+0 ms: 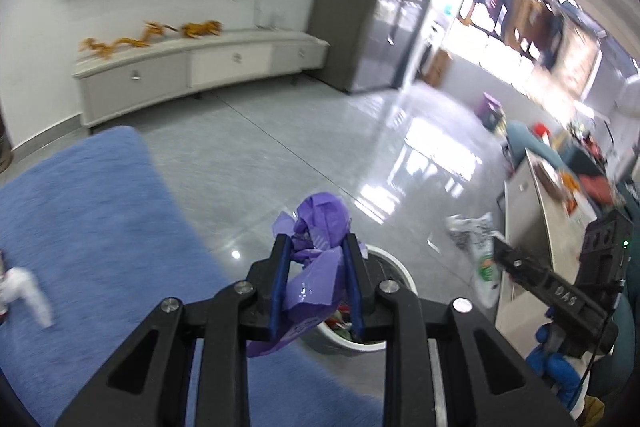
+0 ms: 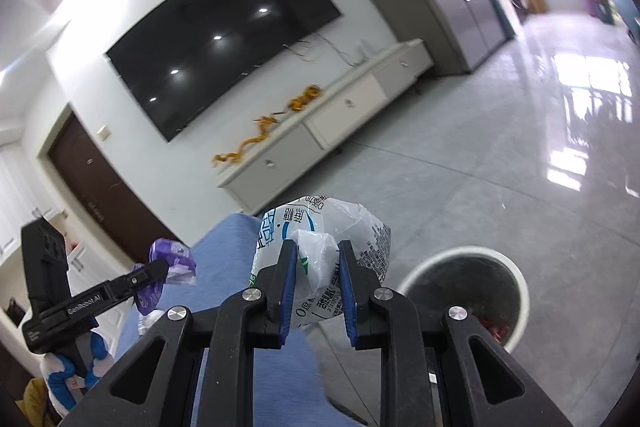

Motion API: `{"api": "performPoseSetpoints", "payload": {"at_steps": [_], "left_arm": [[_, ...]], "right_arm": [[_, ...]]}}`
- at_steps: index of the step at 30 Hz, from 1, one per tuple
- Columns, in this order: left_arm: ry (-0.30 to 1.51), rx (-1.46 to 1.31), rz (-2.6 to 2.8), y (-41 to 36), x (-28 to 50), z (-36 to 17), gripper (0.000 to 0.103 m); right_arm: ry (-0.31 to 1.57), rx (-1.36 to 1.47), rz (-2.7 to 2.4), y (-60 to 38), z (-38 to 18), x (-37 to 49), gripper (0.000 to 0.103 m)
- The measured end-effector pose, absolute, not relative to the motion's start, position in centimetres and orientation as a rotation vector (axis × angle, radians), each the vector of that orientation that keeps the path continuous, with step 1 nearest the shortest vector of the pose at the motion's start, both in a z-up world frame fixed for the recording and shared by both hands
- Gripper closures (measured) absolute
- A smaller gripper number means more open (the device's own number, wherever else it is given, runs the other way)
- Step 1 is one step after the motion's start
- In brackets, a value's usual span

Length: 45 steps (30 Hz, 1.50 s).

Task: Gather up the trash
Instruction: 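Carry the purple bag and white plastic bag over the bin and open both tools, then move both open tools back toward the brown chip bag and white tissue on the rug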

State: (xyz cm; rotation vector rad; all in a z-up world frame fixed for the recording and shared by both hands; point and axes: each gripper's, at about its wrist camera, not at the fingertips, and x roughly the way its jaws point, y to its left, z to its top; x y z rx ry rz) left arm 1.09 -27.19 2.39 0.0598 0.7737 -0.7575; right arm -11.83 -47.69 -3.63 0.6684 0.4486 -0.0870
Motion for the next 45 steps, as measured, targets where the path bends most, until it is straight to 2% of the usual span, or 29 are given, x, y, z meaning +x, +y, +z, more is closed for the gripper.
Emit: {"api": "performPoseSetpoints", "payload": {"at_steps": [9,17,20,21,22,24,25,34,42,45], "left_arm": [[0.91,0.166,-0.821,-38.5,3.0,-3.7,0.076],[1.02,0.159,-0.847,-43.9,4.9,-8.8,0.075],[1.07,0.131,-0.865,-45.1,5.6,-10.3,0.065],[1.076,0.124,-0.866,-45.4,5.8,-10.6,0.056],[1.079,0.118,-0.864,-45.4,6.0,-10.8,0.05],[1.09,0.105,-0.867,-45.8,6.2,-11.2,0.05],[1.095,0.103,-0.867,-45.7,6.3,-11.3,0.05],[1.066,0.073,-0.846,-44.1,5.4,-9.8,0.05],[0.966,0.059,-0.81,-40.4,3.0,-5.3,0.05],[0.926,0.058,-0.788,-38.6,2.1,-3.7,0.043]], "right_arm": [[0.566,0.761,-0.164,-52.8,-9.9,-10.4,0.081],[0.676,0.763,-0.201,-54.7,-14.1,-8.3,0.081],[0.702,0.766,-0.221,-55.3,-15.2,-7.7,0.079],[0.705,0.771,-0.225,-55.5,-15.4,-7.7,0.073],[0.709,0.772,-0.233,-55.7,-15.6,-7.7,0.063],[0.71,0.77,-0.247,-55.9,-15.7,-7.8,0.052],[0.712,0.769,-0.25,-56.0,-15.8,-7.8,0.052],[0.682,0.781,-0.276,-56.1,-14.3,-8.9,0.052],[0.602,0.713,-0.291,-53.8,-9.2,-11.1,0.052],[0.569,0.679,-0.298,-52.6,-7.1,-12.0,0.051]]}}
